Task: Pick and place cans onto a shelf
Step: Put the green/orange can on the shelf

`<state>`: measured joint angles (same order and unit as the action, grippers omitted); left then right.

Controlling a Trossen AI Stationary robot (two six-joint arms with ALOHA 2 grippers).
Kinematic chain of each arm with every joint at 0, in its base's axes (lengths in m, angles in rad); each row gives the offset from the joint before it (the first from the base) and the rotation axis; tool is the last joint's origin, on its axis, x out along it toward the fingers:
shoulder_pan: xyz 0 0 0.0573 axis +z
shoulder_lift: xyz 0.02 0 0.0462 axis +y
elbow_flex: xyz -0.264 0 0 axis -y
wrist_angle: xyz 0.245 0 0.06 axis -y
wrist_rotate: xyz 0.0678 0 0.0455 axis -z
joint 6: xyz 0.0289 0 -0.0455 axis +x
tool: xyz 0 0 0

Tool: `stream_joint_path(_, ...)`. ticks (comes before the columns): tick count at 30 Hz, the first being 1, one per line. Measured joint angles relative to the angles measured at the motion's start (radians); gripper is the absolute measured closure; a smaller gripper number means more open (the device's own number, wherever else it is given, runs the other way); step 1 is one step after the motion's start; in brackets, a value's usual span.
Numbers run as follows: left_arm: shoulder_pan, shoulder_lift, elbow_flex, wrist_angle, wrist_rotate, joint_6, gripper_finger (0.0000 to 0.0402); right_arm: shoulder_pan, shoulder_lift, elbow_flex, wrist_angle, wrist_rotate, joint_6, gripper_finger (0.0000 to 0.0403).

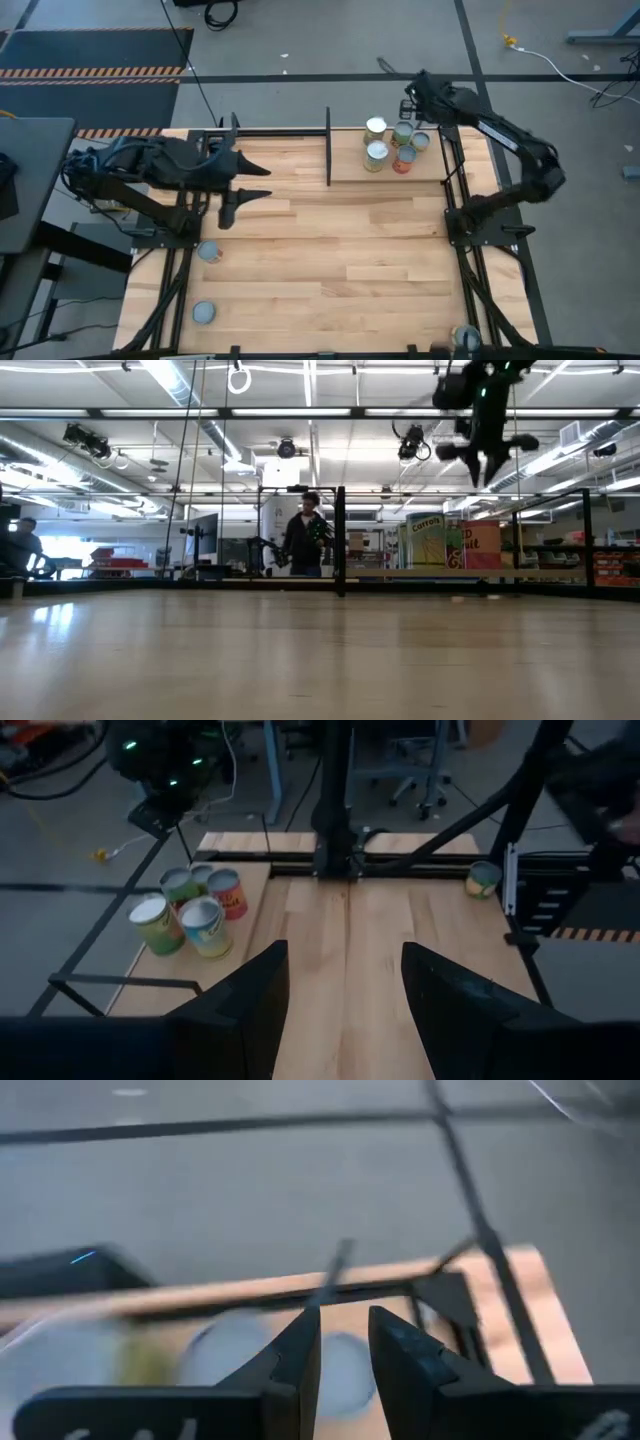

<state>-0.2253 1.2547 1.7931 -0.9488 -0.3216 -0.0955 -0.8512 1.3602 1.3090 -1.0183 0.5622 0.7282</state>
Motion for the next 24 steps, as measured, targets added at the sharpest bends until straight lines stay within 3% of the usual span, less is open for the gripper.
stream_joint_path(4, -0.023, -0.020, 0.000, 0.001, 0.000, 0.027, 0.0203, 0.229, -0.139, 0.000, -0.006, -0.052, -0.104, 0.0309)
stream_joint_path(9, -0.047, -0.027, 0.000, -0.006, 0.000, 0.029, 0.0203, 0.631, -0.267, 0.000, -0.015, -0.119, 0.004, 0.0309)
stream_joint_path(11, -0.059, -0.027, 0.000, -0.019, 0.000, 0.029, 0.0203, 0.786, -0.285, 0.002, -0.032, -0.119, 0.110, 0.0309)
stream_joint_path(15, -0.075, -0.025, 0.000, -0.022, 0.000, 0.029, 0.0203, 1.037, -0.240, 0.002, -0.163, -0.153, 0.508, 0.0320)
stream_joint_path(18, -0.087, -0.024, 0.000, -0.032, 0.003, 0.021, 0.0203, 1.181, -0.139, 0.002, -0.260, -0.300, 0.733, 0.0339)
stream_joint_path(24, -0.094, -0.024, 0.000, -0.070, 0.004, 0.002, 0.0203, 1.421, 0.068, 0.000, -0.445, -0.767, 1.078, 0.0366)
